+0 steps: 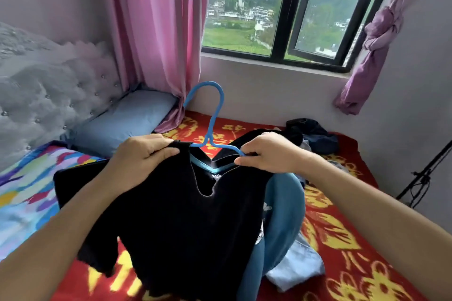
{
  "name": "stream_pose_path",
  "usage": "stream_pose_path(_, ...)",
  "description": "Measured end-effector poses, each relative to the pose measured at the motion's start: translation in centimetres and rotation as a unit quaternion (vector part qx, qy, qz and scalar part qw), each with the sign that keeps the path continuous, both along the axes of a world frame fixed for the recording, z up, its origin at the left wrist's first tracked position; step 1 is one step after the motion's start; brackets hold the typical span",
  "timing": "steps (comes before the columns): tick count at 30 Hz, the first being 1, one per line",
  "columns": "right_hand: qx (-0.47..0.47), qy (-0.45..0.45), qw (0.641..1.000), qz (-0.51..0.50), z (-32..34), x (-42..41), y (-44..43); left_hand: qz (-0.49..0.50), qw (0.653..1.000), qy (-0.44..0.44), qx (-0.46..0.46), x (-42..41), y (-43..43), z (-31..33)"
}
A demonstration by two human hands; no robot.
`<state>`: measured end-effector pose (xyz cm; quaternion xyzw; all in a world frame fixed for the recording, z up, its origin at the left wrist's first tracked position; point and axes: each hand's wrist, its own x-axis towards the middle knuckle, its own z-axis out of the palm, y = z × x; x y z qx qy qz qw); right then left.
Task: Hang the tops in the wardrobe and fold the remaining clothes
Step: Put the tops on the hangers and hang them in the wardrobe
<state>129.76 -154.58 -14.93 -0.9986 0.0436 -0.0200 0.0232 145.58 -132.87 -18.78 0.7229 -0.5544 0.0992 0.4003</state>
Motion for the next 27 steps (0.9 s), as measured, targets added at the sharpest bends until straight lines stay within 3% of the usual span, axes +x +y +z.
stream_pose_path(3,-0.023,-0.049,0.998,-0.046,3.1,-0.8,-2.6,0.041,0.996,0.075,-0.018,2.5,3.2,0.8)
stream_pose_path(7,0.176,-0.13,0.974,-0.049,5.1,-0.8,-4.2,0.054,0.983,0.17,-0.05,5.3,6.2,1.6)
stream_pose_path(10,0.229,-0.159,0.96,-0.04,6.6,0.5,-2.9,0.075,0.976,0.186,-0.086,5.9,7.1,3.4)
stream_pose_path(14,0.206,-0.272,0.94,0.013,10.7,2.5,-1.1,0.142,0.956,0.186,-0.18,7.5,9.3,7.3)
stream_pose_path(18,0.096,-0.309,0.945,0.041,11.7,5.5,1.1,0.188,0.948,0.177,-0.186,6.8,12.4,8.4)
stream_pose_path(21,0.098,-0.456,0.882,0.06,11.7,6.3,2.9,0.206,0.936,0.159,-0.239,4.2,16.1,8.9)
stream_pose_path(27,0.164,-0.38,0.899,0.147,11.0,11.1,8.6,0.341,0.913,0.104,-0.199,0.6,22.3,9.1)
